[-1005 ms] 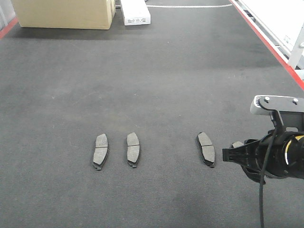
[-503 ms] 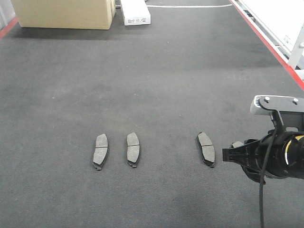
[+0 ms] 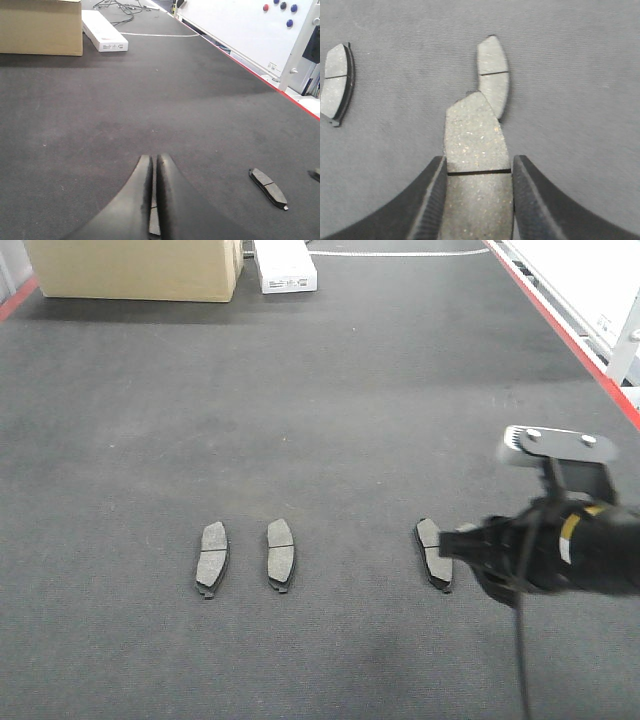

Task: Move and align brake pads A on conveyor
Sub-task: 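Lower the right gripper's pad onto the belt between the placed pads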

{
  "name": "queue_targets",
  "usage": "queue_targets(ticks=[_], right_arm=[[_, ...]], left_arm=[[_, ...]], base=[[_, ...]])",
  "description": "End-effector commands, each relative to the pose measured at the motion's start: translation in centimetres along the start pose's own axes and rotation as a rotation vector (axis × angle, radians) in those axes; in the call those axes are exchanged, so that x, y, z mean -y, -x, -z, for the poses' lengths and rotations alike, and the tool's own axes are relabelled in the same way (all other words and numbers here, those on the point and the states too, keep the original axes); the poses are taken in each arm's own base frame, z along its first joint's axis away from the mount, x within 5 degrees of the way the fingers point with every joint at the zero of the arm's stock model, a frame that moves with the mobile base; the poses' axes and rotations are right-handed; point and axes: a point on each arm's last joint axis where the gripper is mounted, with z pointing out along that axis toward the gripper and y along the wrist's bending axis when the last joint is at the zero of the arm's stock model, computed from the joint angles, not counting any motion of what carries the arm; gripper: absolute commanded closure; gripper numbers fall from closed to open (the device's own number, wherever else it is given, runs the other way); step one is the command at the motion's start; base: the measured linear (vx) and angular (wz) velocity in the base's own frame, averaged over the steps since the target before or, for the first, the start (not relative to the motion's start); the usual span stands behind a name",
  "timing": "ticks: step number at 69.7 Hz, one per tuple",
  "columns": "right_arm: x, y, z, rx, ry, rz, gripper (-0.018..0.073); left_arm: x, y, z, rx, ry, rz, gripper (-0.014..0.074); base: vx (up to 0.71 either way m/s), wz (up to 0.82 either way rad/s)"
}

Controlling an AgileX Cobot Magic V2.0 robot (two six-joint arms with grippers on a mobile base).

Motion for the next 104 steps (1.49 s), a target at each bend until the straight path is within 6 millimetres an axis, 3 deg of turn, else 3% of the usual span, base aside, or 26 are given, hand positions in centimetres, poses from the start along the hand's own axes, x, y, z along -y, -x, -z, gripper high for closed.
queue_targets(ticks=[1, 15, 32, 54, 70, 87, 104], right_arm=[[-1.3, 2.5, -0.1, 0.097, 0.063, 0.023, 0.0391], [-2.9, 4.2, -3.9, 0.037, 0.061, 0.021, 0.0384], [-6.3, 5.8, -8.9, -0.001, 0.079, 0.074, 0.0372], [-7.6, 6.8, -13.9, -0.071, 0.04, 0.106, 0.0365], [-7.5, 5.7, -15.9, -0.118, 0.03, 0.097, 0.0361], [-7.6, 5.3, -16.1, -0.15, 0.039, 0.069, 0.0344], [-7.8, 5.3, -16.1, -0.157, 0.055, 0.074, 0.0228]], left_arm=[[0.4, 1.0, 0.2, 0.056, -0.035, -0.017, 0.0603], [0.4, 1.0, 0.2, 0.056, -0.035, -0.017, 0.0603], [0.4, 1.0, 0.2, 0.056, -0.035, -0.017, 0.0603], [0.4, 1.0, 0.2, 0.056, -0.035, -0.017, 0.0603], [0.4, 1.0, 0.2, 0.056, -0.035, -0.017, 0.0603], [0.4, 1.0, 0.2, 0.056, -0.035, -0.017, 0.0603], [0.4, 1.0, 0.2, 0.056, -0.035, -0.017, 0.0603]], base=[[0.0, 0.0], [0.0, 0.0], [0.0, 0.0], [0.0, 0.0], [0.0, 0.0], [0.0, 0.0], [0.0, 0.0]])
